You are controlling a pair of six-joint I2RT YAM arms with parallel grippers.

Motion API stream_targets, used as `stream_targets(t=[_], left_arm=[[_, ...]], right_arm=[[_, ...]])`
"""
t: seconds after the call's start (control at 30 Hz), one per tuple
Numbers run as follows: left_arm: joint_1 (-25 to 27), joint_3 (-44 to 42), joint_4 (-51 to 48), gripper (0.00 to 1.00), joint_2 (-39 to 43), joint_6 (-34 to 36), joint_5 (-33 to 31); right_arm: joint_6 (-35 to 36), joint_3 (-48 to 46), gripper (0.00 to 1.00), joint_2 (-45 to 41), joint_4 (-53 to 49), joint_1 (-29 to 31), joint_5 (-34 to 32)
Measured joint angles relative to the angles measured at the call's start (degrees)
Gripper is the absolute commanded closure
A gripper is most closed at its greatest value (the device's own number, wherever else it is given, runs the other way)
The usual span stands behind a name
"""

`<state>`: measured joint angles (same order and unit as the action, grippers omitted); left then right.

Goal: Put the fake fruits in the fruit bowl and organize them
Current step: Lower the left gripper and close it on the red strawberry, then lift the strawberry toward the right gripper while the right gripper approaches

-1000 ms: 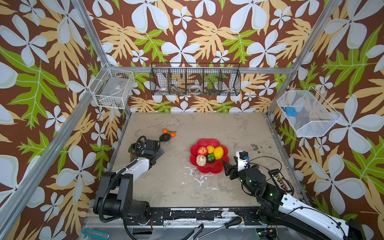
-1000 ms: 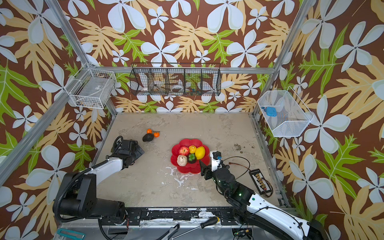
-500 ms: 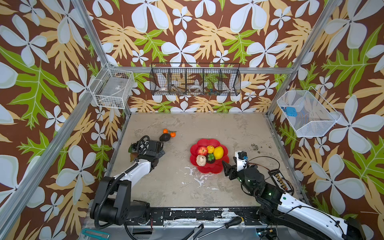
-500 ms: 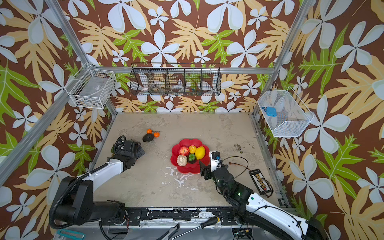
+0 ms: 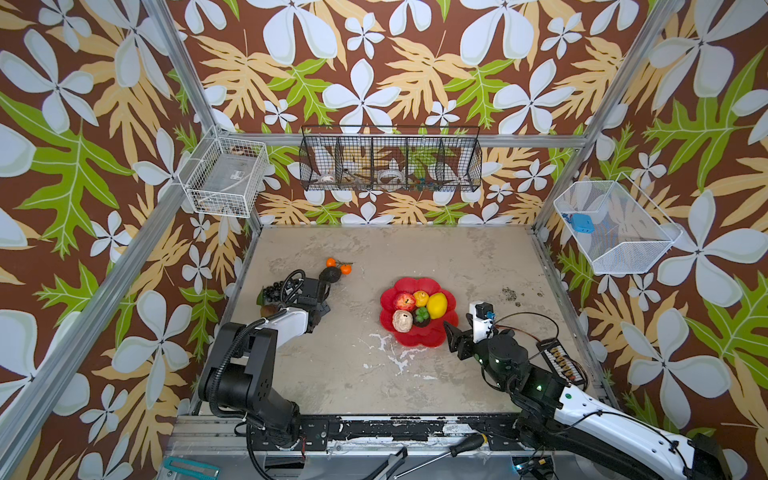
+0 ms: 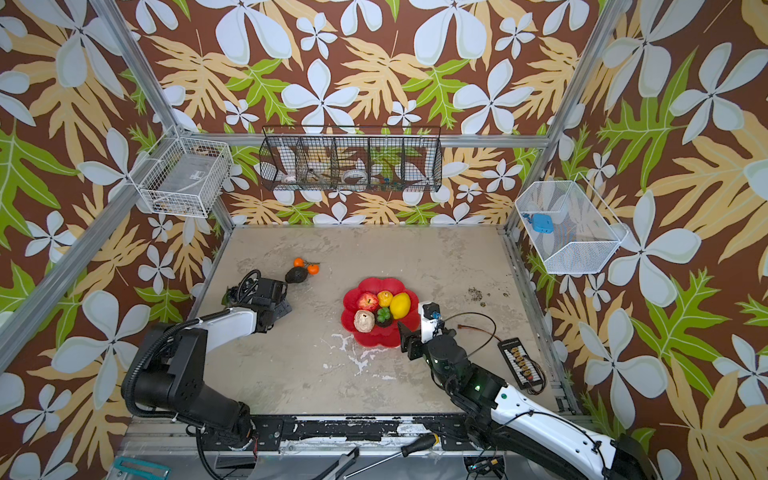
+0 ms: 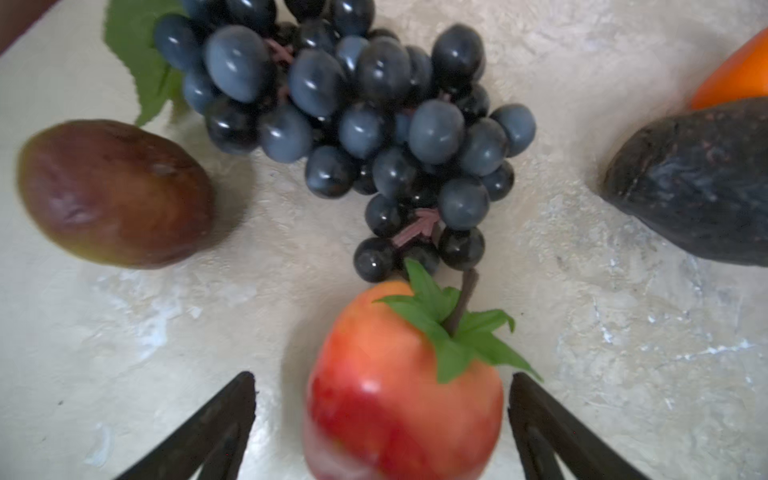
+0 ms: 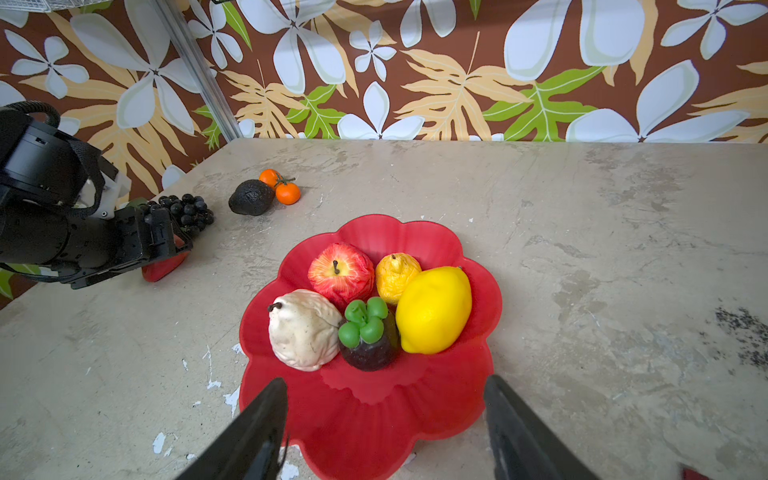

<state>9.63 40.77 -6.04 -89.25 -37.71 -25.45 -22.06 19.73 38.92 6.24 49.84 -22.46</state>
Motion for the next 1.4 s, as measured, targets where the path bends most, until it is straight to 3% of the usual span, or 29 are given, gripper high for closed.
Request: stream_targets(t=[0.3, 0.9, 1.07, 1.4], left_arm=[[0.0, 0.5, 1.6, 0.28, -1.2, 1.8, 2.2], [2.5, -5.3, 6.4, 0.41, 4.0, 1.8, 4.3], [8.3, -7.0, 7.8, 0.41, 10.5, 2.2, 5.3], [29.5, -8.6, 19.5, 0.42, 21.1, 12.6, 8.9]], right_arm=[[0.0, 0.0, 0.26, 0.2, 0.1, 0.0, 0.0], [0.0, 0.0, 0.26, 2.4, 0.4, 0.0, 0.0], [-0.1, 1.5, 0.26, 3.3, -0.7, -0.5, 0.0], [-1.5, 10.9, 0.26, 6.4, -8.5, -3.3, 4.7]])
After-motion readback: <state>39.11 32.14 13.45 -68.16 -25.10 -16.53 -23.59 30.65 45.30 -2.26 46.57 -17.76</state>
